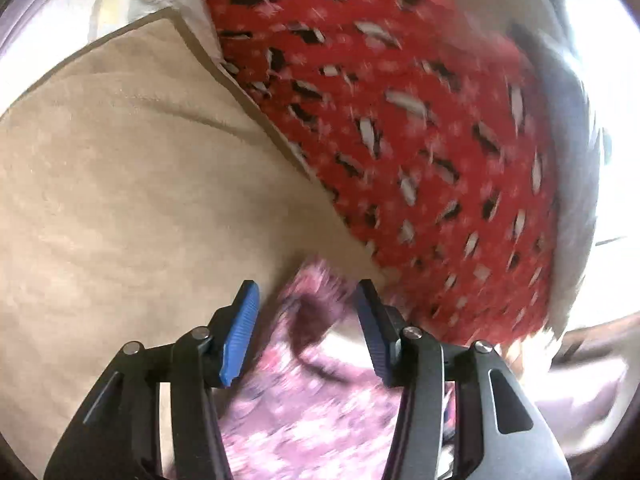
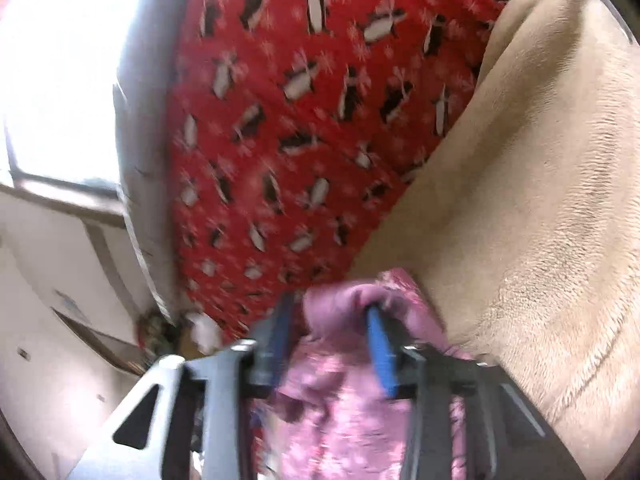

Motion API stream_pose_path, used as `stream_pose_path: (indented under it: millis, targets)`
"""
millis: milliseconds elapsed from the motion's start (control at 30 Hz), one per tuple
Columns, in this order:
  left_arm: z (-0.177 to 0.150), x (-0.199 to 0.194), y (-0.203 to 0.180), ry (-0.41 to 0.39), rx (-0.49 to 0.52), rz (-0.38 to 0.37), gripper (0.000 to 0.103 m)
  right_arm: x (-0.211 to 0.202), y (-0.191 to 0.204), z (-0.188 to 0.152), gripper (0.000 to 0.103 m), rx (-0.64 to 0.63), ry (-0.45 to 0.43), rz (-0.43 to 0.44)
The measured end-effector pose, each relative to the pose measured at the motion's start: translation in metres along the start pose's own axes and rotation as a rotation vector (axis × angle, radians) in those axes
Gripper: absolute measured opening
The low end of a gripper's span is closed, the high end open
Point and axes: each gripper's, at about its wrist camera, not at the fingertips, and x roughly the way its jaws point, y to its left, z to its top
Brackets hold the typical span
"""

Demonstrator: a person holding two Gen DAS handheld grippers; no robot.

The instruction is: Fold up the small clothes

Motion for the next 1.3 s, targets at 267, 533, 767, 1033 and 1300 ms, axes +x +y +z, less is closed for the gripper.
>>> stream_pose_path:
  millis: [267, 533, 767, 1033, 1300]
  targets:
    - [-0.054, 0.048, -0.021, 0.164, 0.362, 0.162, 0.051, 0.011, 0.024, -0.010, 0.056, -0.346, 0.073, -0.434]
    - [-0.018, 0.066, -0.025, -0.008, 0.110, 0.230, 0.051, 0.043, 0.014, -0.012, 0.056, -0.366, 0.111, -0.513]
    - [-0.027, 0.072, -0.017, 0.110, 0.210, 0.112, 0.051, 0.058, 0.011, -0.013, 0.058, -0.397, 0.145, -0.502]
    - [-0.026, 0.054, -0.042, -0.015, 0.254, 0.160, 0.005, 0.046, 0.040, -0.016, 0.003, -0.463, 0.040, -0.406]
    - [-0.004, 0.064, -0.016, -0.074, 0.144, 0.213, 0.003, 0.050, 0.043, 0.009, 0.003, -0.407, -0.022, -0.386]
